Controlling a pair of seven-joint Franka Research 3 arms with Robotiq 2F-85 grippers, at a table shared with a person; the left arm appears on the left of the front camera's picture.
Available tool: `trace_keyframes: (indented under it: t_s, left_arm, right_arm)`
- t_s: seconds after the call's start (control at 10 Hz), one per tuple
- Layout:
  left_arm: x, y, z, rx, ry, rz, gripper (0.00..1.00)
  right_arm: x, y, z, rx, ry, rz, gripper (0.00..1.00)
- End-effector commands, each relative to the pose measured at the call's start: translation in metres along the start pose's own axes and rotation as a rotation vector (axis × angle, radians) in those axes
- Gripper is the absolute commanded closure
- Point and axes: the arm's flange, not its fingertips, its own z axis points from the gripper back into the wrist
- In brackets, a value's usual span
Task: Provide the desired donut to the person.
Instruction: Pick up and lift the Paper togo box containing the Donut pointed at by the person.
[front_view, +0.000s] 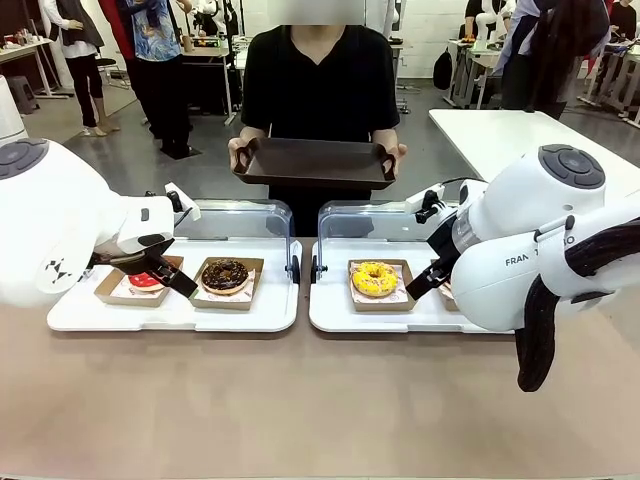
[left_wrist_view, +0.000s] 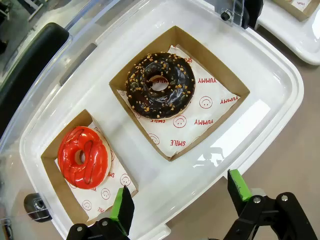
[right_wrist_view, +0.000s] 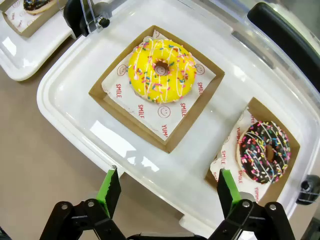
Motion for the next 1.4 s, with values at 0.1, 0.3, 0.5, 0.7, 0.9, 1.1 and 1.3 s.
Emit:
trace_keyframes:
  t_s: [0.1,0.3,0.5,0.7,0.9,1.1,1.3]
  left_arm:
    - [0.000,0.000,0.000,0.000,0.000,0.000,0.00]
    - [0.000,0.000,0.000,0.000,0.000,0.000,0.00]
    - [0.000,0.000,0.000,0.000,0.000,0.000,0.00]
    - [0.006,-0.006,0.049,0.056,0.019,-0.007,0.00]
    - [0.034,-0.002,0.104,0.050,0.044,-0.046,0.00]
    - [0.045,-0.005,0.149,0.031,0.038,-0.060,0.00]
    - [0.064,0.003,0.181,0.036,0.041,-0.050,0.00]
  right_arm:
    - [0.000,0.000,0.000,0.000,0.000,0.000,0.00]
    - [0.000,0.000,0.000,0.000,0.000,0.000,0.00]
    - [0.000,0.000,0.000,0.000,0.000,0.000,0.00]
    - [0.009,0.002,0.045,-0.023,0.081,-0.009,0.00]
    - [0.030,-0.002,0.099,-0.039,0.142,-0.022,0.00]
    - [0.055,-0.009,0.155,-0.039,0.130,-0.060,0.00]
    - [0.077,-0.002,0.199,-0.064,0.109,-0.068,0.00]
